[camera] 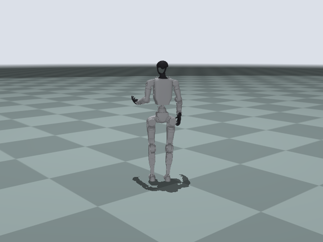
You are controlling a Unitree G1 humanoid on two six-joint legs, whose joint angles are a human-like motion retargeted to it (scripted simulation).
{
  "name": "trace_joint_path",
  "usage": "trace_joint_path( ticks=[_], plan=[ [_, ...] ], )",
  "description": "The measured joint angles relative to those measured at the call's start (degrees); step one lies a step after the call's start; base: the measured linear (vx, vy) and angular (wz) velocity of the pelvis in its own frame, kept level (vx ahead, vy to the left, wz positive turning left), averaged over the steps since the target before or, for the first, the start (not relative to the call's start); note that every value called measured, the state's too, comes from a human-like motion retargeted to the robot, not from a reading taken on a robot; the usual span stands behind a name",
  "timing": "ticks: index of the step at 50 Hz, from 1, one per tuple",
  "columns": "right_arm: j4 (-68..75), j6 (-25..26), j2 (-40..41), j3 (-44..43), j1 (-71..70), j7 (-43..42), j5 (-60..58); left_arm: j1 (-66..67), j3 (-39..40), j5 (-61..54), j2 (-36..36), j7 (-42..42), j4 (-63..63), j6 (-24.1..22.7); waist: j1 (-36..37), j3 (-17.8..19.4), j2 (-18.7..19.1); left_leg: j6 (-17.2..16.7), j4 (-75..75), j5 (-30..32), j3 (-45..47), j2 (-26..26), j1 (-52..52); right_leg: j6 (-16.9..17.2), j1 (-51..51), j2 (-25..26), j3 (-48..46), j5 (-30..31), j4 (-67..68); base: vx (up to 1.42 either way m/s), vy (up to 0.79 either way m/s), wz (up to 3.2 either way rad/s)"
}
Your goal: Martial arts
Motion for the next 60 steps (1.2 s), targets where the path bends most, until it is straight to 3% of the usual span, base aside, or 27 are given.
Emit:
trace_joint_path(
  ticks=[6,14,20,25,33,40,49,54,60],
  plan=[
    [-15.9,-3.0,-3.7,3.3,1.1,-0.7,-3.3,1.2,-6.4,10.1,4.3,-1.6,-1.5,0.7,0.1,1.6,-0.6,-0.2,-2.2,0.8,-0.7,-0.8,2.2,0.0,1.0,-0.9,-1.4,-1.3,1.3,0.01,0.04,0.28],
    [-52.0,-8.0,-15.3,1.9,8.3,4.4,-4.1,9.8,-14.9,24.5,16.2,-13.6,-10.4,3.4,0.3,4.7,-1.3,0.2,-0.9,-0.3,-0.9,-1.5,3.1,0.3,1.2,-1.6,-1.7,-2.9,4.4,0.01,0.04,0.14],
    [-77.4,-11.7,-21.8,-6.0,14.6,2.3,-2.7,20.4,-14.7,29.7,25.8,-17.0,-20.1,1.8,1.7,4.7,-2.5,0.5,-0.3,-0.4,0.0,-1.6,2.5,1.2,0.5,-1.9,-1.1,-2.6,5.0,0.00,0.00,0.00],
    [-86.1,-13.1,-20.8,-10.3,16.2,-3.2,-0.7,24.8,-12.7,29.6,29.0,-14.3,-24.7,0.2,3.1,3.8,-3.8,0.4,-1.5,0.8,0.8,-1.6,2.3,1.7,0.0,-2.2,-1.1,-1.8,4.4,0.00,0.00,0.00],
    [-78.3,-12.7,-11.0,-7.5,15.3,-5.5,11.1,22.4,-10.9,23.3,23.2,-9.9,-21.0,0.9,3.9,3.5,-4.8,-0.1,-3.6,1.6,1.3,-1.4,2.5,1.8,0.5,-2.0,-2.0,-1.0,1.7,0.00,0.00,0.00],
    [-50.9,-9.8,-2.0,-4.4,15.0,-5.5,22.0,14.2,-5.6,18.0,14.9,-1.0,-10.7,-1.2,3.8,2.1,-4.8,-1.2,-8.4,3.8,0.5,-1.4,4.1,1.9,1.9,-2.0,-3.4,0.0,-2.0,0.00,0.00,0.00],
    [-17.3,-7.2,1.7,-5.4,10.2,-10.5,19.5,3.1,3.1,16.5,8.7,16.2,2.9,-6.5,2.1,-1.0,-3.7,-2.5,-16.4,8.7,-1.1,-0.9,6.7,1.3,2.4,-1.7,-4.3,1.5,-4.4,-0.02,0.01,0.18],
    [-17.2,-8.3,1.0,-5.0,9.3,-12.6,15.6,1.9,1.0,19.1,8.1,18.5,9.5,-6.1,0.4,-1.4,-3.0,-3.0,-17.4,9.6,-2.1,-1.0,6.6,1.0,1.9,-1.7,-4.9,1.2,-3.9,-0.02,0.02,0.24],
    [-30.4,-9.9,-1.8,-1.0,9.2,-12.0,7.4,3.2,-8.6,29.0,9.4,14.0,19.0,-2.7,-1.5,-0.8,-2.7,-3.2,-17.4,9.9,-3.3,-1.1,6.1,0.9,0.9,-1.9,-5.9,0.2,-2.3,-0.02,0.01,0.23]
  ],
)
